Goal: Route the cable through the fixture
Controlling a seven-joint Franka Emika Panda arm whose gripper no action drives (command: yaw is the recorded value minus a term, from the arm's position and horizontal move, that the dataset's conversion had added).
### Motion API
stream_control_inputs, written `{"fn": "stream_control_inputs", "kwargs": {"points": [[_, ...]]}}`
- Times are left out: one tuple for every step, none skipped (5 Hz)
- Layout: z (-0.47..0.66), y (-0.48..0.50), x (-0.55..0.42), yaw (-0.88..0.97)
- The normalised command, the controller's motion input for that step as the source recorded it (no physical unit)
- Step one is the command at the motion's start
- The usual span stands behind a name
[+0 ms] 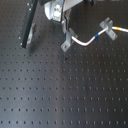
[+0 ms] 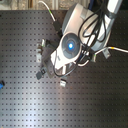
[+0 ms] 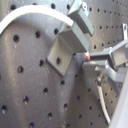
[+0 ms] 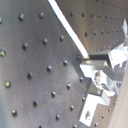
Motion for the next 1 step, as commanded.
{"fn": "stream_control_inputs", "kwargs": {"points": [[-0.03,0.01,0.016,0.0]]}}
